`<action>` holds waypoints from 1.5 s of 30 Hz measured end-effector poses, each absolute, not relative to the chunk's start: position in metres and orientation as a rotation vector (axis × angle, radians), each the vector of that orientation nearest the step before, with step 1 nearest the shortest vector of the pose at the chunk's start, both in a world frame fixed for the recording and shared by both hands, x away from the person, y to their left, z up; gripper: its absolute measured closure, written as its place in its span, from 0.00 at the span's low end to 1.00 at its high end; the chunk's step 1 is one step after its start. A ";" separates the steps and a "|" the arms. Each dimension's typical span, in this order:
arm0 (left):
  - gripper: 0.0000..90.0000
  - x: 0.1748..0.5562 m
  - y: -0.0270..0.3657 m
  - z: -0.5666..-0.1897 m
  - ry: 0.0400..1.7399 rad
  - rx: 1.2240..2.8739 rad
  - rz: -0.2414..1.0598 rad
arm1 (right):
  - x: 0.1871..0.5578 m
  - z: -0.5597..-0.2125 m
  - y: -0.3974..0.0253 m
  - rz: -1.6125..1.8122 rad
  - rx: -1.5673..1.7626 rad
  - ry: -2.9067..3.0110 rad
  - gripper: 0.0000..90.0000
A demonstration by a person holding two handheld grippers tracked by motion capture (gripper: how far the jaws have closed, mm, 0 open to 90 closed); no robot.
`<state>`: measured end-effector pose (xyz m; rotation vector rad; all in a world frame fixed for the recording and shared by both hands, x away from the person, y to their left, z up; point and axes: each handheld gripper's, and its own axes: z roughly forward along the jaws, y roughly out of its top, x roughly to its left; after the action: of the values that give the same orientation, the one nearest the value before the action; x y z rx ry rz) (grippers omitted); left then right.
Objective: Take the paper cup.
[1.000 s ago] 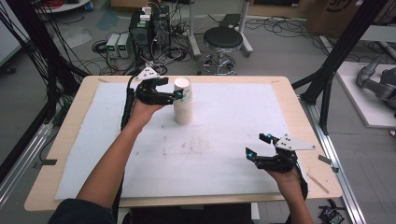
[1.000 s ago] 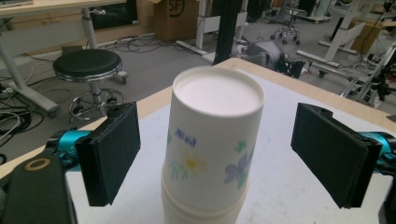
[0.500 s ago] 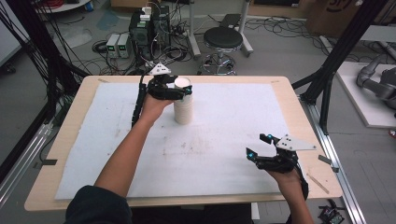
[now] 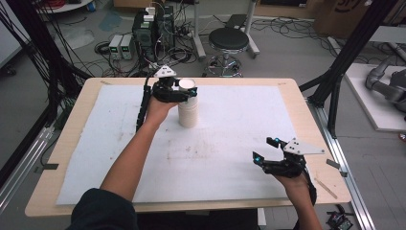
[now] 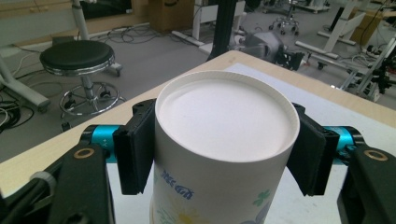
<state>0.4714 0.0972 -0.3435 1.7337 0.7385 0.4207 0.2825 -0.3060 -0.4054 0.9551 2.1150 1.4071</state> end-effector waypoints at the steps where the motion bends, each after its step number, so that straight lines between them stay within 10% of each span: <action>1: 0.37 0.471 0.098 -0.342 0.733 1.727 0.421 | 0.283 -0.406 -0.306 1.405 0.954 2.115 0.22; 45: 0.39 0.386 0.174 -0.295 0.620 1.636 0.440 | 0.286 -0.407 -0.295 1.428 0.946 2.178 0.22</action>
<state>0.3858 0.1737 -0.2953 1.6355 0.6198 0.4401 0.2860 -0.2950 -0.4071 0.9465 2.1778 1.4279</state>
